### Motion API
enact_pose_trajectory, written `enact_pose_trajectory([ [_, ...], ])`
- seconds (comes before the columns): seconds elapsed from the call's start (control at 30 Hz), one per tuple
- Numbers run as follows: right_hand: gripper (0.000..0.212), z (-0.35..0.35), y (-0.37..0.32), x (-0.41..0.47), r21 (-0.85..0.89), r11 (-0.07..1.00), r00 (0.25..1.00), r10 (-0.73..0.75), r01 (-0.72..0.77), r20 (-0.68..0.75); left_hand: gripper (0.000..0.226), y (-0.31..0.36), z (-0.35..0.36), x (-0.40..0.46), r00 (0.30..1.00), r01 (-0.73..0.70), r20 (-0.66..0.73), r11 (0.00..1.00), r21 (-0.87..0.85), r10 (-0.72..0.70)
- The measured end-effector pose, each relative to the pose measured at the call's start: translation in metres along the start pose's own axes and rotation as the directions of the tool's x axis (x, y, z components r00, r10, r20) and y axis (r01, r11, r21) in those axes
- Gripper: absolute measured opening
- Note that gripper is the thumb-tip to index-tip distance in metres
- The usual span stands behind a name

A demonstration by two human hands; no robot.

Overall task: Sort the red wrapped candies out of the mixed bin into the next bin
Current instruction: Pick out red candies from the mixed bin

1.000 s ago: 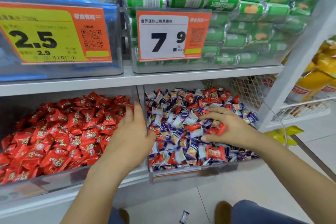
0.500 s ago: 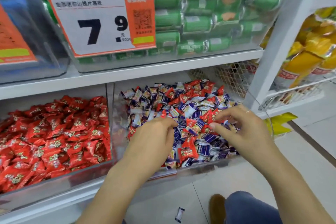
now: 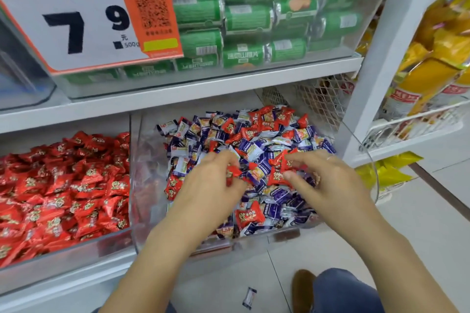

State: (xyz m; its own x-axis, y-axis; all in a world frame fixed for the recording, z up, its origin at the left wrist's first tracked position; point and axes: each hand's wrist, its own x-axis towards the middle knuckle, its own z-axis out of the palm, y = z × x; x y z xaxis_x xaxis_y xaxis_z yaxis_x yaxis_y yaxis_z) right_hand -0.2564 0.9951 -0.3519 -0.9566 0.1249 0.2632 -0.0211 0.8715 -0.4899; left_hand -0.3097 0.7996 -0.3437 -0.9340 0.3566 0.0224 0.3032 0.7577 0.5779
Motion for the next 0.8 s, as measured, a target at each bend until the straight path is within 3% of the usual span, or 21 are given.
enact_pose_trajectory([
  [0.17,0.046,0.006,-0.008,0.006,-0.223,0.972,0.981,-0.028,0.072,0.192,0.016,-0.003,0.009,0.007,0.996,0.07,0.048,0.997,0.015,-0.071],
  [0.33,0.028,-0.002,-0.002,0.004,0.034,0.999,1.0,0.015,-0.015,-0.01,0.045,0.003,0.022,0.013,0.993,-0.024,0.121,0.995,0.092,0.012],
  [0.43,0.015,-0.01,0.005,0.006,0.089,0.991,0.989,0.109,-0.1,-0.103,0.037,0.007,0.025,0.016,0.991,-0.074,0.116,0.995,0.067,0.066],
  [0.6,0.008,-0.007,0.011,0.017,0.052,0.979,0.98,0.2,-0.198,-0.026,0.012,0.01,0.021,0.014,0.993,-0.112,-0.027,0.994,0.007,0.112],
  [0.8,0.067,0.005,0.012,0.028,-0.082,0.97,0.962,0.237,-0.228,0.133,0.004,0.0,-0.002,0.013,0.996,0.001,-0.094,1.0,-0.03,-0.004],
])
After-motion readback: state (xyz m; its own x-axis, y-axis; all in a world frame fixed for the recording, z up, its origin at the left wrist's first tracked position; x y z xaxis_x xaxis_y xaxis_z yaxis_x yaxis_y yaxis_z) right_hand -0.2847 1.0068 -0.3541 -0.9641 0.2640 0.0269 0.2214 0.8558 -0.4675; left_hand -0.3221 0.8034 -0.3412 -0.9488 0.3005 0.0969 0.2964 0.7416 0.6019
